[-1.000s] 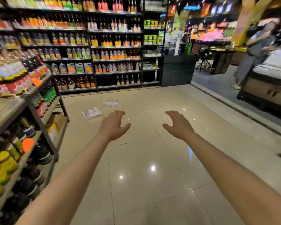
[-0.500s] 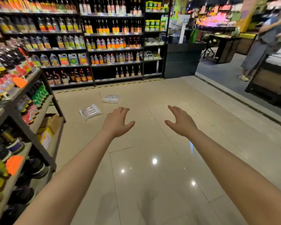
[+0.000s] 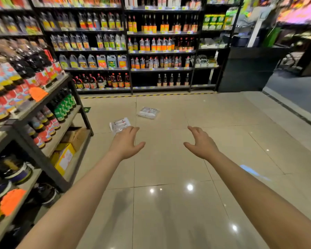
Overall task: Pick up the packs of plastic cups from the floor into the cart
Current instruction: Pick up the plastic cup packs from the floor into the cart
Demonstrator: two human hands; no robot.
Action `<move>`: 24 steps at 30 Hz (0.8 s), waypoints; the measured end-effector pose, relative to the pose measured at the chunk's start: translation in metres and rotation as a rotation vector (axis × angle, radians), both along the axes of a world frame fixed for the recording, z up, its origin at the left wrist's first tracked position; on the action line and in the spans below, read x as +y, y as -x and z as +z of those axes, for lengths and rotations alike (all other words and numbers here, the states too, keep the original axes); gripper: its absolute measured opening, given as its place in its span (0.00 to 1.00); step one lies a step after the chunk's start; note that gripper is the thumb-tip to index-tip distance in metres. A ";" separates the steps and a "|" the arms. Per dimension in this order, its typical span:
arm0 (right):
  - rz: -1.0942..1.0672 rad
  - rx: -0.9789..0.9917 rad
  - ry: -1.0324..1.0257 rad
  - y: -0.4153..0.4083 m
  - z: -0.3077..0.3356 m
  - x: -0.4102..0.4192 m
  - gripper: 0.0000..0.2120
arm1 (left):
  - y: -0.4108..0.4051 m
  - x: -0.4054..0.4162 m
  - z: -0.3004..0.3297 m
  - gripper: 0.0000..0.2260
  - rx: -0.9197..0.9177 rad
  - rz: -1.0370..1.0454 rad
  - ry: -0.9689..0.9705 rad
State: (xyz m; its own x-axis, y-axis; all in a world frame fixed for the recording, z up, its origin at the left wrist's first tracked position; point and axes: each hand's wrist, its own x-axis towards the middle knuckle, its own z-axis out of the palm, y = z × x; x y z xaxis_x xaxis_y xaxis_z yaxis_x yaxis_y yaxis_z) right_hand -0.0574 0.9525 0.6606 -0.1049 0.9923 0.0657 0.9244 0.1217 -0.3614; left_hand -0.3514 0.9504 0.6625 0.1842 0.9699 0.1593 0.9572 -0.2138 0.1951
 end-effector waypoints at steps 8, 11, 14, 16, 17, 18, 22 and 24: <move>0.047 -0.005 0.067 0.015 -0.032 0.149 0.34 | 0.015 0.146 -0.034 0.30 -0.011 0.033 0.052; 0.041 -0.002 0.070 0.032 -0.040 0.216 0.34 | 0.036 0.215 -0.043 0.30 -0.045 0.034 0.062; 0.021 0.020 0.081 0.053 -0.044 0.287 0.34 | 0.062 0.288 -0.043 0.29 -0.059 0.025 0.073; 0.010 0.029 0.101 0.068 -0.045 0.331 0.35 | 0.078 0.333 -0.044 0.30 -0.051 0.021 0.110; 0.008 0.031 0.107 0.075 -0.045 0.353 0.35 | 0.086 0.355 -0.045 0.30 -0.043 0.021 0.125; 0.008 0.035 0.111 0.082 -0.046 0.374 0.35 | 0.094 0.377 -0.045 0.31 -0.037 0.023 0.134; 0.021 0.045 0.146 0.104 -0.054 0.451 0.34 | 0.118 0.454 -0.052 0.32 -0.039 0.046 0.176; 0.021 0.049 0.162 0.109 -0.059 0.488 0.35 | 0.124 0.487 -0.059 0.34 -0.045 0.054 0.197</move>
State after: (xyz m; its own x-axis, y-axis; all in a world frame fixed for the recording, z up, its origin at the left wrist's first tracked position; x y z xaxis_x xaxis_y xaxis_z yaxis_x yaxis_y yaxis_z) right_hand -0.1668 1.4409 0.6019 -0.1259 0.9880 -0.0890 0.9032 0.0770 -0.4224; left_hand -0.4756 1.4371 0.6040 0.1283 0.9913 -0.0278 0.9555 -0.1161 0.2713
